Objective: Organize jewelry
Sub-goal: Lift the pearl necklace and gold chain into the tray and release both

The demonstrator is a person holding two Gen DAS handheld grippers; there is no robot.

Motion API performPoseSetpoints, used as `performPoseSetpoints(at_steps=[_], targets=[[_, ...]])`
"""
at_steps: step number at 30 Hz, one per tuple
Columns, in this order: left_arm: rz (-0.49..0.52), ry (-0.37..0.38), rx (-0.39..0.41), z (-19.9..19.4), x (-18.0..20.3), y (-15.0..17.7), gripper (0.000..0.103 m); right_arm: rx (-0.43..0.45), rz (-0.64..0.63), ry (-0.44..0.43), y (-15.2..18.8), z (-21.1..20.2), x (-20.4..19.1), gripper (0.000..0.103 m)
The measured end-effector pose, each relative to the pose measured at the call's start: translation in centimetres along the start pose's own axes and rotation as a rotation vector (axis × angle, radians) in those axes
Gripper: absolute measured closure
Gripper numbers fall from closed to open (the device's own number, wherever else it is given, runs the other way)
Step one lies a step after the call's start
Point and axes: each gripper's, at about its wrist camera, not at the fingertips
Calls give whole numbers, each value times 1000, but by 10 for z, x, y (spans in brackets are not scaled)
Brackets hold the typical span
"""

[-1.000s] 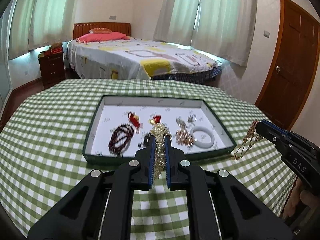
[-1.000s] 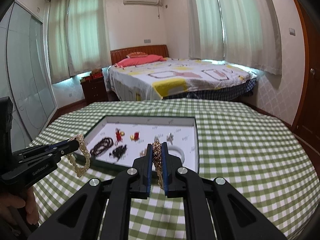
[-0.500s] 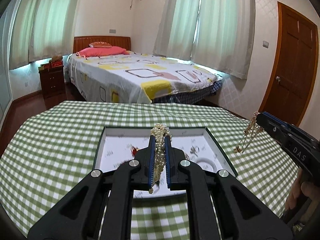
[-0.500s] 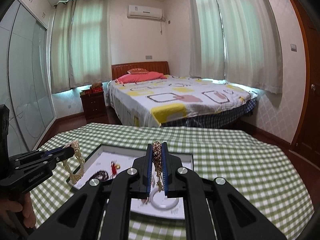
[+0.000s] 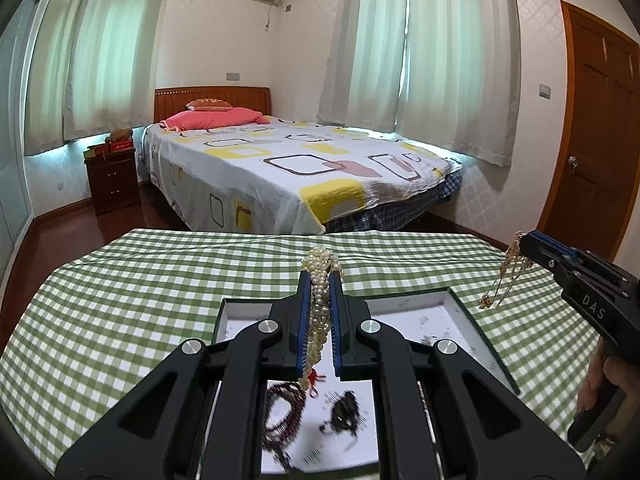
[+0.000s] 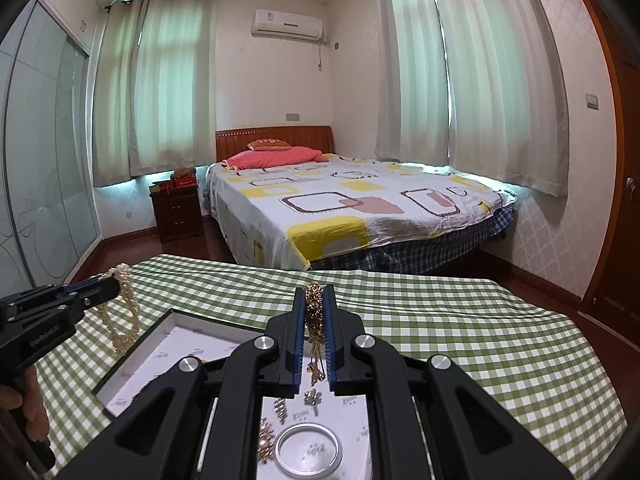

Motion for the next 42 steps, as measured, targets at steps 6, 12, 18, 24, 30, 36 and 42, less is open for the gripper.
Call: performPoseSetpoints(at_steps=[6, 12, 18, 24, 30, 36, 42], targets=[[-1, -25, -56, 39, -10, 10, 94, -65, 11, 21, 6, 41, 10, 94], [-24, -13, -169, 80, -21, 26, 94, -155, 16, 44, 17, 75, 20, 94], [-17, -4, -266, 110, -23, 33, 94, -251, 30, 77, 27, 99, 27, 94], [-19, 0, -340, 128, -23, 38, 94, -327, 31, 89, 34, 114, 30, 94], [-18, 6, -391, 138, -21, 43, 94, -374, 40, 106, 39, 123, 35, 94], [-1, 13, -410, 144, -17, 44, 94, -405, 53, 112, 42, 129, 40, 94], [6, 18, -424, 147, -16, 43, 94, -418, 49, 109, 44, 131, 39, 94]])
Point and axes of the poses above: each gripper's, at about its wrist camera, not at the fingertips, and z roughly the way its jaws point, x to its right, y to its underside, and after that the axes turned 14 degrees about z, right-handed
